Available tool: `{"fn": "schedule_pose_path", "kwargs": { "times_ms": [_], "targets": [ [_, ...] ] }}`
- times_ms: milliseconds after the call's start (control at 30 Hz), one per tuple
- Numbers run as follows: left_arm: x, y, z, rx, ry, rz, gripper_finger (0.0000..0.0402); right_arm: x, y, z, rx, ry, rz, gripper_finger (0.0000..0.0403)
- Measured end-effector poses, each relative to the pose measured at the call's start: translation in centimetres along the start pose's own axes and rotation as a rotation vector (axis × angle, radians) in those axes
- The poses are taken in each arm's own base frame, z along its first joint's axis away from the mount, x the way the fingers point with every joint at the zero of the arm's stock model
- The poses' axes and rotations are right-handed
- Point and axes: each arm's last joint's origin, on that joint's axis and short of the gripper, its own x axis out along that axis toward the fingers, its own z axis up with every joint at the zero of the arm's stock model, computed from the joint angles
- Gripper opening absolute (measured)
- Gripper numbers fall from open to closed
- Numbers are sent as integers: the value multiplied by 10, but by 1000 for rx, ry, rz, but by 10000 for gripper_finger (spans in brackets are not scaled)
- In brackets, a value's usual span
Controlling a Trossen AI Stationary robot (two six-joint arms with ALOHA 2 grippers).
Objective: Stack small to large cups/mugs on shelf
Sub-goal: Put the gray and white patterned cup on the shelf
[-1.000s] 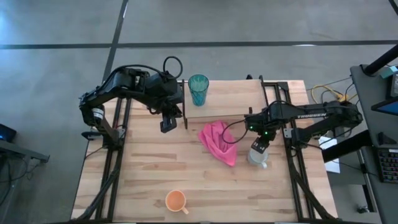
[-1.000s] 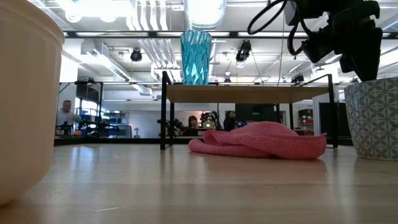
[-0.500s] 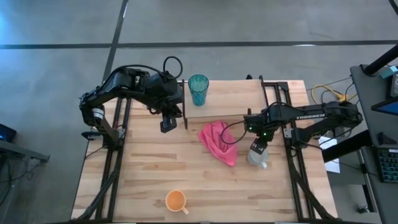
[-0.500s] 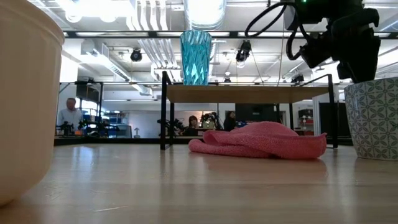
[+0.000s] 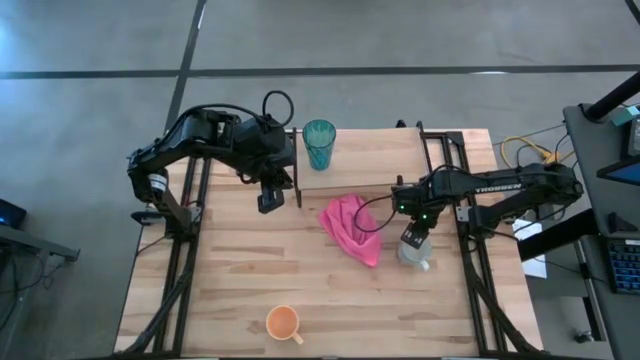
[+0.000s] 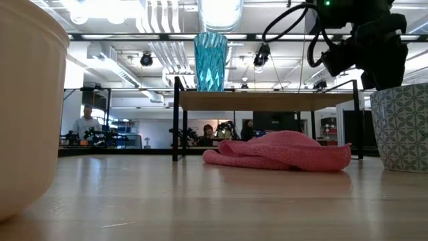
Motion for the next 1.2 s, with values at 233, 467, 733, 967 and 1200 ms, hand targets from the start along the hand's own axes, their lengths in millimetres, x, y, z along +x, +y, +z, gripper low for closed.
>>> {"fn": "schedule_pose_path", "kwargs": {
  "times_ms": [233,467,733,967,1200],
  "targets": [
    [0,0,0,0,0,0,44,11,-4,-1,26,6,-3,67],
    [0,0,0,0,0,0,44,10,-2,2,30,-27,-4,21],
    [0,0,0,0,0,0,44,-2,8,12,-4,-134,72,16],
    [0,0,0,0,0,0,44,-48,29,22,-144,-278,159,14],
    [0,0,0,-1,0,0,44,-106,44,26,-227,-507,142,14]
  ]
}}
